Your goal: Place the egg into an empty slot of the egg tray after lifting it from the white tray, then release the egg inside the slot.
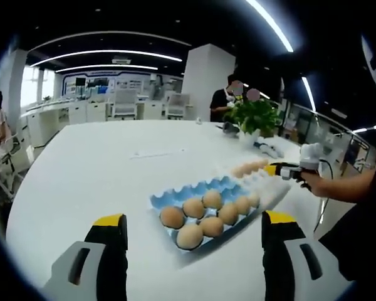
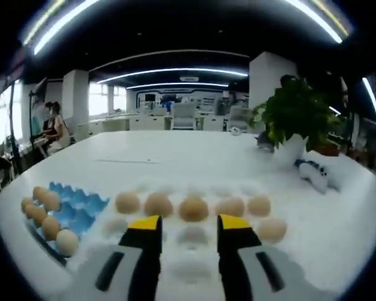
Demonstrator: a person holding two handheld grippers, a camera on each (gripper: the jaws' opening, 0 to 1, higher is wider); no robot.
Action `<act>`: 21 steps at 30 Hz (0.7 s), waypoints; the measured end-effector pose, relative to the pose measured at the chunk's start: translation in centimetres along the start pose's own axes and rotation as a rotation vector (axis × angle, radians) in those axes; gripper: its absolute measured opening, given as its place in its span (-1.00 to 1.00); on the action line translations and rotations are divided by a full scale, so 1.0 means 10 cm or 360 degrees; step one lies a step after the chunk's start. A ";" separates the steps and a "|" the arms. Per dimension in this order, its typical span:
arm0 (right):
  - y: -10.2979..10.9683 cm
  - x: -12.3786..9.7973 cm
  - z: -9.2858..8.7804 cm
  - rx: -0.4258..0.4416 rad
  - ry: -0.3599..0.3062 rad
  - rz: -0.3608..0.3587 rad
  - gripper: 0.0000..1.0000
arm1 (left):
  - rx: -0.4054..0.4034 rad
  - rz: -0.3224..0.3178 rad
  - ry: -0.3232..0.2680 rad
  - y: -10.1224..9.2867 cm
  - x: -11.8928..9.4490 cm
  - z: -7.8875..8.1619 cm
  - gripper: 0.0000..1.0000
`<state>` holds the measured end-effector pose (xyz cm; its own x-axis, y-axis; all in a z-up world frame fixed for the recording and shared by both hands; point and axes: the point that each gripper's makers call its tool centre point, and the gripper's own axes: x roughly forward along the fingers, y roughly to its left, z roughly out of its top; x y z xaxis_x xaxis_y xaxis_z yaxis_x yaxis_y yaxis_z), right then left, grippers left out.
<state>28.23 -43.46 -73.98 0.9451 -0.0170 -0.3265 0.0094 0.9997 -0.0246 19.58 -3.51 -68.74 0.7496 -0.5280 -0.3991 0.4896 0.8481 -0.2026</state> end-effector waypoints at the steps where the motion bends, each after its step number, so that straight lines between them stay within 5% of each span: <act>1: -0.10 0.01 0.00 0.0031 0.0002 -0.0037 -0.31 | -0.0001 -0.0001 0.0002 0.00 0.00 0.00 0.83; 6: -0.30 0.09 -0.14 0.0050 0.0070 -0.0084 -0.31 | 0.0033 0.0004 0.0019 -0.03 0.01 -0.01 0.81; 13: -0.27 0.22 -0.30 -0.0018 0.0173 -0.0057 -0.33 | 0.0031 0.0025 0.0029 0.00 -0.01 -0.01 0.75; 21: -0.36 0.22 -0.27 -0.0014 0.0130 -0.0049 -0.47 | -0.0033 0.0047 -0.0017 0.05 -0.02 0.05 0.73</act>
<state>29.40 -47.15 -77.21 0.9145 -0.0499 -0.4014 0.0351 0.9984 -0.0442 19.85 -2.96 -68.34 0.7685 -0.5029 -0.3955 0.4577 0.8641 -0.2094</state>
